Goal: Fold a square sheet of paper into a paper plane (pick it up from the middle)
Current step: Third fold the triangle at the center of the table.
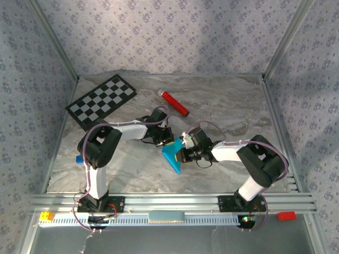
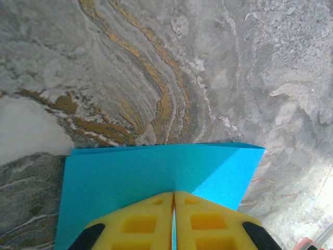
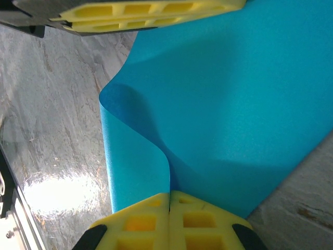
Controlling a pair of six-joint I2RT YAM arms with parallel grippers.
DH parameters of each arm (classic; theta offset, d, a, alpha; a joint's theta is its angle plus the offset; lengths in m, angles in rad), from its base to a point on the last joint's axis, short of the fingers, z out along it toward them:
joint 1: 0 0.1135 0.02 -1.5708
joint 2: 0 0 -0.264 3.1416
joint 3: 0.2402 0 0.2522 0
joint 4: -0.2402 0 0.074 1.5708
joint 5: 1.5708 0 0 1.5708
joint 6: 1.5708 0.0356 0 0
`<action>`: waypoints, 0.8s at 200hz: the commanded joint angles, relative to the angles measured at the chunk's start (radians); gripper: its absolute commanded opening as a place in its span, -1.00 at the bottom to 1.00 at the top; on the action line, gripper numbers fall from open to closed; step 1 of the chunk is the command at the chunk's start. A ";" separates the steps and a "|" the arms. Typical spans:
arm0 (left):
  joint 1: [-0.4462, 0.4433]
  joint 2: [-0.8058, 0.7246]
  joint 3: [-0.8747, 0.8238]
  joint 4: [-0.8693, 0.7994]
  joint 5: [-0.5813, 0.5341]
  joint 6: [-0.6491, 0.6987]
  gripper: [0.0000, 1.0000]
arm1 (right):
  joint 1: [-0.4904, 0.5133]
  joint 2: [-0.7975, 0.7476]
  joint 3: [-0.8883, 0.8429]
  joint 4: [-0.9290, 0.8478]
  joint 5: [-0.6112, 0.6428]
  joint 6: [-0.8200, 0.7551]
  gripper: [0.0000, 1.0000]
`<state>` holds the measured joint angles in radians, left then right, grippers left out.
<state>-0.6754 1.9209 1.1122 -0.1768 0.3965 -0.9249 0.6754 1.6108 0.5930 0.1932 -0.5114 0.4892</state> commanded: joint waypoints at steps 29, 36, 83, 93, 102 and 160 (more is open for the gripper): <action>-0.008 0.023 0.017 -0.043 -0.011 0.001 -0.81 | -0.002 0.021 0.025 -0.046 0.017 -0.018 -0.94; -0.008 0.023 0.017 -0.044 -0.012 0.002 -0.81 | -0.001 0.014 0.029 -0.058 0.016 -0.021 -0.94; -0.008 0.023 0.015 -0.042 -0.013 0.000 -0.81 | 0.011 -0.001 0.035 -0.091 0.042 -0.035 -0.95; -0.008 0.024 0.018 -0.043 -0.013 0.000 -0.81 | 0.013 -0.007 0.034 -0.087 0.038 -0.032 -0.95; -0.010 0.023 0.018 -0.042 -0.013 -0.001 -0.81 | 0.015 -0.013 0.034 -0.085 0.036 -0.031 -0.95; -0.009 0.024 0.016 -0.041 -0.015 -0.003 -0.82 | 0.011 -0.028 0.027 -0.068 0.031 -0.029 -0.95</action>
<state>-0.6762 1.9209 1.1122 -0.1776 0.3965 -0.9257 0.6830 1.5993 0.6132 0.1432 -0.4885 0.4778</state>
